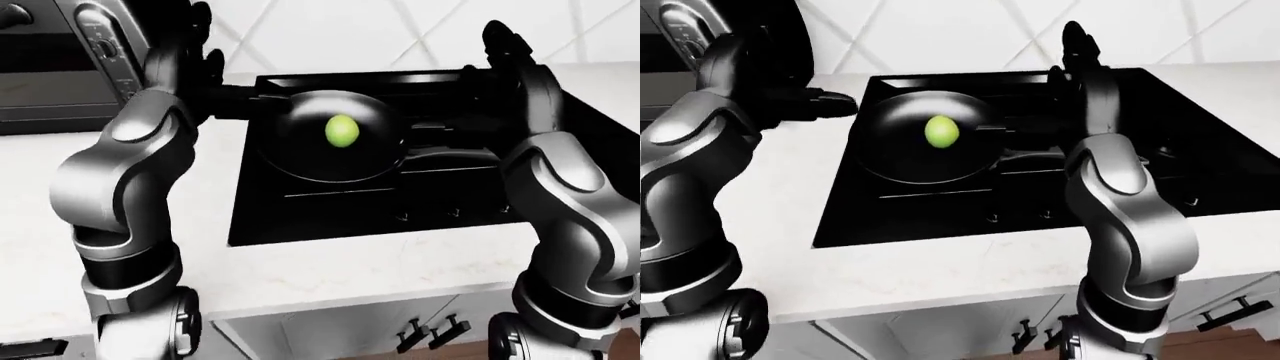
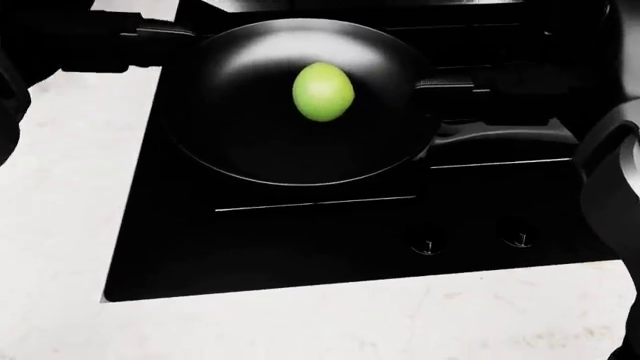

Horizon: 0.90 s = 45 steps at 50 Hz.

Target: Pick the lime from the pan and place it in the bowl.

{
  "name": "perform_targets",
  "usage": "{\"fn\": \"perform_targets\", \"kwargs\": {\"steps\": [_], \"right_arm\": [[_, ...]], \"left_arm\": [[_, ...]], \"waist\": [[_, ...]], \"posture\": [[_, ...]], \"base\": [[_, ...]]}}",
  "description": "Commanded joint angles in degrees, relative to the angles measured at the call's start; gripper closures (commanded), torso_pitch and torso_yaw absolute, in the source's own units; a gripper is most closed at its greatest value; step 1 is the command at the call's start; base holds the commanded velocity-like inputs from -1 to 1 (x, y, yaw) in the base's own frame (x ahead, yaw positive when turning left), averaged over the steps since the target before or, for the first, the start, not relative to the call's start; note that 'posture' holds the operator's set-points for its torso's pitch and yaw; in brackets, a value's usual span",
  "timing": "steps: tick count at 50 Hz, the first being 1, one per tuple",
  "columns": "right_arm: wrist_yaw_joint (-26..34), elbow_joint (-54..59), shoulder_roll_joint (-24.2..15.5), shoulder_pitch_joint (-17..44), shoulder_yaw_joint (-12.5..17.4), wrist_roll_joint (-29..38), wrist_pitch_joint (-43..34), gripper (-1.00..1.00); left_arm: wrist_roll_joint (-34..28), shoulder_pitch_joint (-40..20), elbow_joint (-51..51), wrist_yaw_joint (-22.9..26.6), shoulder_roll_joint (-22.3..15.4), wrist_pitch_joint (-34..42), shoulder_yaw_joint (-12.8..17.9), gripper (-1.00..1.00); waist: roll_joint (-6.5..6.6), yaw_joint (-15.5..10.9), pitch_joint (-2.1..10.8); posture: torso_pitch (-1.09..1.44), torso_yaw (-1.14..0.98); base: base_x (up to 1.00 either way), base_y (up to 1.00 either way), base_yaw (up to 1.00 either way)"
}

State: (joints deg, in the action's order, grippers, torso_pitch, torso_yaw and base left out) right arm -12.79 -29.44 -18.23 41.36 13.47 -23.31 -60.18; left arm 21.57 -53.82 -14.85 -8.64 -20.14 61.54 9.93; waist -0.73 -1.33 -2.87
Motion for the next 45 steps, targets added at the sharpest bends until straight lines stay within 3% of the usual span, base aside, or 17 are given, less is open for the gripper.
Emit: {"fn": "perform_targets", "kwargs": {"steps": [1, 9, 17, 23, 33, 39, 45], "right_arm": [[-0.37, -1.33, -0.70, 1.55, 0.67, -0.12, 1.70, -1.00], [-0.45, -0.64, -1.30, 1.33, 0.99, -0.69, 2.55, -1.00], [-0.89, -0.78, -1.62, 1.38, 0.87, -1.13, 2.45, -1.00], [-1.01, -0.92, -1.97, 1.49, 1.35, -1.57, 2.22, -1.00], [-1.60, -1.31, -2.30, 1.69, 1.45, -2.27, 1.79, -1.00], [-1.78, -1.38, -2.48, 1.74, 1.62, -2.64, 1.75, -1.00], [-1.72, -1.13, -2.54, 1.47, 1.58, -2.70, 2.16, -1.00]], "left_arm": [[-1.01, -4.74, 1.21, 2.11, -0.54, -2.14, -0.47, -1.00], [-7.20, -13.54, 12.37, 10.33, -0.41, -4.84, -3.70, -1.00], [-15.48, -22.84, 28.51, 22.46, -0.40, -10.75, -6.17, -1.00], [-20.46, -22.36, 32.18, 26.54, 2.68, -14.22, -6.05, -1.00], [-24.26, -20.34, 30.04, 30.96, 4.39, -13.90, -6.47, -1.00], [-26.19, -18.71, 28.85, 33.29, 5.47, -13.97, -6.96, -0.76], [-27.98, -17.30, 26.34, 36.18, 6.46, -12.88, -7.76, -0.75]], "waist": [[0.24, 0.17, 1.41], [0.38, 0.28, 1.65], [0.12, 0.42, 1.76], [-0.23, 0.45, 2.00], [-0.65, 0.62, 2.18], [-0.74, 0.52, 2.07], [-0.87, 0.49, 1.84]], "posture": [[0.00, 0.00], [0.00, 0.00], [0.00, 0.00], [0.00, 0.00], [0.00, 0.00], [0.00, 0.00], [0.00, 0.00]], "base": [[0.00, 0.00, 0.00], [0.00, 0.00, 0.00], [0.00, 0.00, 0.00], [0.00, 0.00, 0.00], [0.00, 0.00, 0.00], [0.00, 0.00, 0.00], [0.00, 0.00, 0.00]]}}
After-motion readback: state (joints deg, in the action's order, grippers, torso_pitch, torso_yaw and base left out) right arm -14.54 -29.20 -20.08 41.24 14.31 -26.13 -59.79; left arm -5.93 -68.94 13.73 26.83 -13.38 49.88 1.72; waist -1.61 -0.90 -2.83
